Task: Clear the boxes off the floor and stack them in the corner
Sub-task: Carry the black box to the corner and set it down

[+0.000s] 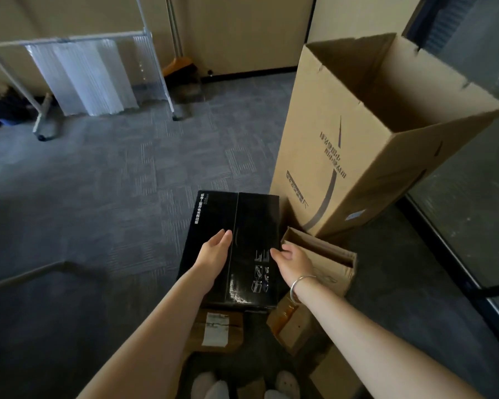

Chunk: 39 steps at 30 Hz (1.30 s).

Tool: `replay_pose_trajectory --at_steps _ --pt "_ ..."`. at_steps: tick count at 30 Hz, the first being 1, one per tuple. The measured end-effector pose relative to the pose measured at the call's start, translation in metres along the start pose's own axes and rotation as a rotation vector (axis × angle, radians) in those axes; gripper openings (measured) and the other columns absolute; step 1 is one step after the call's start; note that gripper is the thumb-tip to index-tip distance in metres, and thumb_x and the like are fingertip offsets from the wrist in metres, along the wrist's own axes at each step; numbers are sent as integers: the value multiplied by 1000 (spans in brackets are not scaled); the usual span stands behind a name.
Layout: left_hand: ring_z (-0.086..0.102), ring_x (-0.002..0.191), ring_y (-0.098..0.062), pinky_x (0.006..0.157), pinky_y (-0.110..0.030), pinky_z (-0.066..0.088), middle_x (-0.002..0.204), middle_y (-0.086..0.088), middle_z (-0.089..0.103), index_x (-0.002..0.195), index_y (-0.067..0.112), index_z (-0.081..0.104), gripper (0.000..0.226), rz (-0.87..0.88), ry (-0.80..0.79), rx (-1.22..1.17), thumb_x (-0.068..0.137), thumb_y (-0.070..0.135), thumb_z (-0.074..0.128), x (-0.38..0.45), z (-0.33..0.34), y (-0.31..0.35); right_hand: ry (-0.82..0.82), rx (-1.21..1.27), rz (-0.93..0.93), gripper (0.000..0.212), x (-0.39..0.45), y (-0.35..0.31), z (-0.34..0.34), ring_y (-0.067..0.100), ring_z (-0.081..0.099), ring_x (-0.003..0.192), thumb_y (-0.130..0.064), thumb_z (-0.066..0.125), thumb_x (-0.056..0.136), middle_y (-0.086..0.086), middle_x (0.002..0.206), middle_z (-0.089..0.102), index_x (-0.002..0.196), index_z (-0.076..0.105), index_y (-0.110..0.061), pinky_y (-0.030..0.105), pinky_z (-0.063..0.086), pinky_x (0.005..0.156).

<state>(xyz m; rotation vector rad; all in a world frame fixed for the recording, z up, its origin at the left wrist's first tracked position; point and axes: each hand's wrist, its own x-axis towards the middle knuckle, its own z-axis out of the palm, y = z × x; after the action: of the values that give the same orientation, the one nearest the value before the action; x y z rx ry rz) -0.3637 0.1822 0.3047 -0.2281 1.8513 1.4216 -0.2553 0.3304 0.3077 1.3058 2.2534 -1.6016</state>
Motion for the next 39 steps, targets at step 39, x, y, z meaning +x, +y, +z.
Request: replay_pose_trajectory --at_steps 39 --pt "63 106 -28 94 -44 51 114 -3 66 125 18 56 72 -63 408 365 67 53 81 354 -109 -242 207 -187 298 102 310 233 176 38 56 113 -67 79 56 12 128 54 128 35 -10 47 48 86"
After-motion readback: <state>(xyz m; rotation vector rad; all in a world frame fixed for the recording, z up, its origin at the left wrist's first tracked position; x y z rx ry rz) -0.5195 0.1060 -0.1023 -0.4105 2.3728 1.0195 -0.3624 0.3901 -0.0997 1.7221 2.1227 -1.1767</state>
